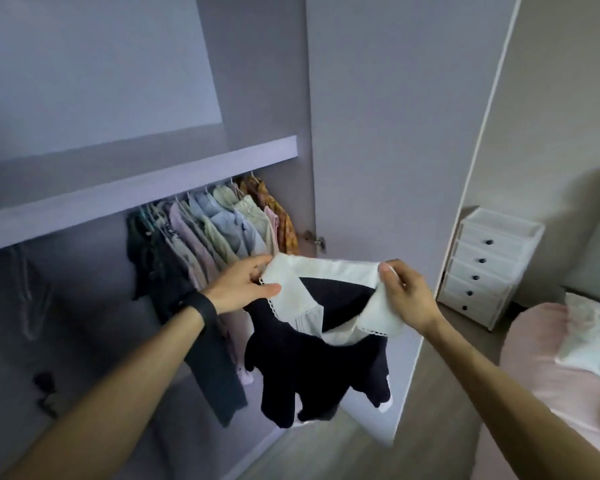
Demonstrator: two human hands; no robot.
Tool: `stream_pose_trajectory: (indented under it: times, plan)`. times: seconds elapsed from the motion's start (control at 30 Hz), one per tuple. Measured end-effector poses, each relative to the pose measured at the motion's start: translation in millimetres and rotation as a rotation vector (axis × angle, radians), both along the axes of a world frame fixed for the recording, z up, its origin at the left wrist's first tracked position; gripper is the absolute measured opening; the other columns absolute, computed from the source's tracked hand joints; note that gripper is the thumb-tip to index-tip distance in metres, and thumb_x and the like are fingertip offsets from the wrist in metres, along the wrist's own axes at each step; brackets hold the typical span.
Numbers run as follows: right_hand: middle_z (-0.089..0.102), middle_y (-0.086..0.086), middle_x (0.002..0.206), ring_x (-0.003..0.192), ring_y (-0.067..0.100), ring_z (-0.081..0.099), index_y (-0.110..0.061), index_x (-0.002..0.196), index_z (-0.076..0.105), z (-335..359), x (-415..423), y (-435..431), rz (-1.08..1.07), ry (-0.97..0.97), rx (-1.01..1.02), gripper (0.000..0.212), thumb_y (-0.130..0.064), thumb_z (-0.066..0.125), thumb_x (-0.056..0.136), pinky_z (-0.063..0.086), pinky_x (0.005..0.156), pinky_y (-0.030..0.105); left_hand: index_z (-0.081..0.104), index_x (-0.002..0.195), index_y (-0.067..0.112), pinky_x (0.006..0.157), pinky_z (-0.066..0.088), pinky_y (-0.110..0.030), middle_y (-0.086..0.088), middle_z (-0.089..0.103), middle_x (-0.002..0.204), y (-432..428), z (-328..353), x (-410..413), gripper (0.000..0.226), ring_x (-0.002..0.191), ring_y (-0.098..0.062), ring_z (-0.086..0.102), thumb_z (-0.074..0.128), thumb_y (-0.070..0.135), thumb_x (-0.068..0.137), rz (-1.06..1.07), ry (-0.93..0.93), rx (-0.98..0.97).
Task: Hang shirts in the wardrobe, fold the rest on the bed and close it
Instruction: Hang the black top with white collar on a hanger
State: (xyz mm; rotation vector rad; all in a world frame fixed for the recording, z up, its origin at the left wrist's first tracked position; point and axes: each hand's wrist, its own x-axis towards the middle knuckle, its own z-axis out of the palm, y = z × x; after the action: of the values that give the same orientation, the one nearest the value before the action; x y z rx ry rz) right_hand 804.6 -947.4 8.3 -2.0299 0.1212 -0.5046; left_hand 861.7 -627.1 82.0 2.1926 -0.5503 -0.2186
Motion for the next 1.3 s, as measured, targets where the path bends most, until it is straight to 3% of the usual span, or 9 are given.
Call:
stream_pose_trajectory:
  times: [0.13, 0.3, 0.37, 0.47, 0.67, 0.77, 0.87, 0.97, 1.3]
  plan:
    - [0.047, -0.014, 0.066, 0.065, 0.004, 0.044, -0.013, 0.074, 0.049, 17.6, 47.6, 33.0, 0.121, -0.031, 0.109, 0.045, -0.048, 0.046, 0.103, 0.039, 0.067, 0.024, 0.061, 0.079, 0.026, 0.058, 0.038, -0.015, 0.019, 0.065, 0.068, 33.2, 7.7, -2.5, 0.021, 0.062, 0.002, 0.056, 0.081, 0.02, 0.081, 0.097, -0.051, 0.049]
    - [0.054, -0.018, 0.063, 0.064, 0.003, 0.05, -0.023, 0.064, 0.06, 33.9, 80.6, 57.5, 0.367, 0.076, 0.216, 0.041, -0.052, 0.06, 0.094, 0.04, 0.067, 0.028, 0.048, 0.078, 0.019, 0.052, 0.033, -0.015, 0.018, 0.051, 0.064, 44.1, 4.4, 0.4, 0.032, 0.056, 0.001, 0.045, 0.078, 0.008, 0.079, 0.254, 0.039, 0.014]
    - [0.065, -0.015, 0.076, 0.081, 0.01, 0.058, -0.026, 0.073, 0.071, 39.1, 91.6, 57.6, 0.498, 0.136, 0.303, 0.014, -0.038, 0.063, 0.078, 0.042, 0.077, 0.031, 0.051, 0.087, 0.018, 0.054, 0.038, -0.01, 0.02, 0.059, 0.065, 47.3, 1.1, -3.0, 0.03, 0.057, 0.006, 0.052, 0.076, 0.003, 0.081, 0.301, 0.065, -0.022]
    - [0.063, 0.0, 0.083, 0.084, 0.018, 0.058, -0.011, 0.093, 0.067, 34.0, 109.6, 56.5, 0.623, 0.234, 0.232, 0.034, -0.017, 0.057, 0.061, 0.045, 0.069, 0.028, 0.065, 0.101, 0.024, 0.066, 0.045, -0.007, 0.019, 0.074, 0.084, 52.5, -2.3, -12.8, 0.025, 0.077, 0.006, 0.066, 0.076, 0.008, 0.085, 0.386, 0.064, -0.099]
    - [0.07, -0.012, 0.092, 0.082, -0.001, 0.063, -0.029, 0.101, 0.07, 13.9, 128.0, 61.4, 0.809, 0.106, -0.199, 0.009, -0.024, 0.07, 0.093, 0.046, 0.069, 0.017, 0.065, 0.08, 0.03, 0.071, 0.045, -0.026, 0.012, 0.067, 0.077, 62.2, -19.5, -35.0, 0.015, 0.074, -0.005, 0.06, 0.079, 0.027, 0.083, 0.675, -0.211, 0.109]
    - [0.069, -0.02, 0.092, 0.088, -0.004, 0.062, -0.043, 0.097, 0.066, 11.3, 128.7, 79.7, 0.802, -0.019, -0.184, 0.008, -0.035, 0.066, 0.096, 0.045, 0.07, 0.014, 0.059, 0.077, 0.045, 0.066, 0.04, -0.008, 0.034, 0.062, 0.072, 68.4, -21.8, -49.4, 0.023, 0.072, 0.011, 0.058, 0.078, 0.033, 0.083, 0.811, -0.267, 0.168]
    - [0.069, -0.013, 0.099, 0.09, 0.002, 0.062, -0.039, 0.115, 0.061, 5.0, 129.8, 105.6, 0.79, -0.209, -0.266, 0.016, -0.043, 0.052, 0.102, 0.043, 0.069, 0.015, 0.059, 0.083, 0.047, 0.067, 0.041, -0.008, 0.032, 0.063, 0.071, 79.5, -22.5, -61.6, 0.018, 0.073, 0.008, 0.059, 0.076, 0.041, 0.084, 0.954, -0.299, 0.192]
    - [0.069, 0.004, 0.113, 0.101, 0.022, 0.063, -0.028, 0.128, 0.054, -2.2, 133.6, 131.2, 0.815, -0.183, -0.372, 0.029, -0.042, 0.046, 0.105, 0.04, 0.076, 0.025, 0.066, 0.109, 0.035, 0.071, 0.048, -0.028, 0.018, 0.059, 0.078, 89.9, -22.2, -73.2, 0.027, 0.077, -0.009, 0.058, 0.068, 0.051, 0.087, 1.049, -0.275, 0.335]
    - [0.066, -0.015, 0.106, 0.093, 0.003, 0.064, -0.027, 0.124, 0.057, 27.1, 123.5, 198.8, 1.102, 0.001, -0.16, 0.027, -0.017, 0.06, 0.099, 0.047, 0.076, 0.015, 0.069, 0.108, 0.026, 0.078, 0.049, -0.023, 0.008, 0.071, 0.093, 119.7, -16.8, -100.5, 0.027, 0.09, -0.01, 0.066, 0.072, 0.044, 0.088, 1.13, -0.288, 0.111]
